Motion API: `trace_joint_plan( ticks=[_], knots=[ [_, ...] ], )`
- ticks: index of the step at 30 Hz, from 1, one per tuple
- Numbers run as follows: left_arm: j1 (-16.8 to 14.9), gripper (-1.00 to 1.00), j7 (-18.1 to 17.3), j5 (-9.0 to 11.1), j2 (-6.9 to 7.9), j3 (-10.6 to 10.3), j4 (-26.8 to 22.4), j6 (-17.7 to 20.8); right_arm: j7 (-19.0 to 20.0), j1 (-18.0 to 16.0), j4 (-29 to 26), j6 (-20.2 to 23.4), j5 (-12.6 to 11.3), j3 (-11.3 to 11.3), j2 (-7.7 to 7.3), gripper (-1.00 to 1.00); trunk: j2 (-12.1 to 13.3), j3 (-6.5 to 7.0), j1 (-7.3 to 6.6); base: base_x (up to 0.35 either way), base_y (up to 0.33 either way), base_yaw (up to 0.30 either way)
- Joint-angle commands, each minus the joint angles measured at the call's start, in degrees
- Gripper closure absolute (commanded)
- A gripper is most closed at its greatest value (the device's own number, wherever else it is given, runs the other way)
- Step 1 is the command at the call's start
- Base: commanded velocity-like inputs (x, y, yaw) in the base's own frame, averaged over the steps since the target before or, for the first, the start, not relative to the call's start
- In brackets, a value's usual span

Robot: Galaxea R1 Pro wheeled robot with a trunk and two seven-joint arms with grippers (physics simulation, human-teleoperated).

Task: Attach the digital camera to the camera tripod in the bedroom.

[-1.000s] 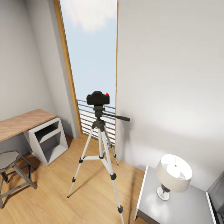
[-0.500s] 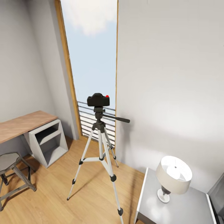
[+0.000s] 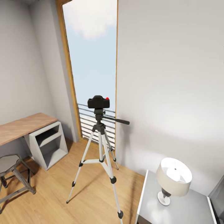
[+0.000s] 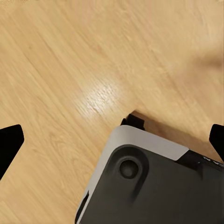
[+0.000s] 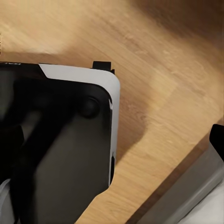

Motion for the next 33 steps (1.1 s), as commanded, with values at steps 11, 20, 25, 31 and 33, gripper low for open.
trace_joint_plan(
  ticks=[11,20,25,31,33],
  knots=[
    [0.0,-1.0,0.2,0.5,-0.01,-0.5,0.0,-0.1,-0.1,-0.1,0.0,-0.2,0.6,-0.1,-0.09,-1.0,-0.1,0.93,0.02,0.0,0.0,0.0],
    [0.0,-1.0,0.2,0.5,-0.01,-0.5,0.0,-0.1,-0.1,-0.1,0.0,-0.3,0.6,-0.1,-0.08,-1.0,-0.1,1.76,0.02,0.0,0.0,0.0],
    [0.0,-1.0,0.2,0.5,-0.01,-0.5,0.0,-0.1,-0.1,-0.1,0.0,-0.3,0.6,-0.1,-0.09,-1.0,-0.1,2.22,0.02,0.0,0.0,0.0],
    [0.0,-1.0,0.2,0.6,0.01,-0.4,-0.1,-0.1,-0.1,-0.1,0.0,-0.4,0.7,-0.1,-0.09,-1.0,-0.1,2.77,0.02,0.0,0.0,0.0],
    [0.0,-1.0,0.2,0.7,0.03,-0.4,-0.1,-0.1,-0.1,-0.1,0.0,-0.4,0.7,-0.1,-0.09,-1.0,-0.1,2.96,0.02,0.0,0.0,0.0]
  ],
)
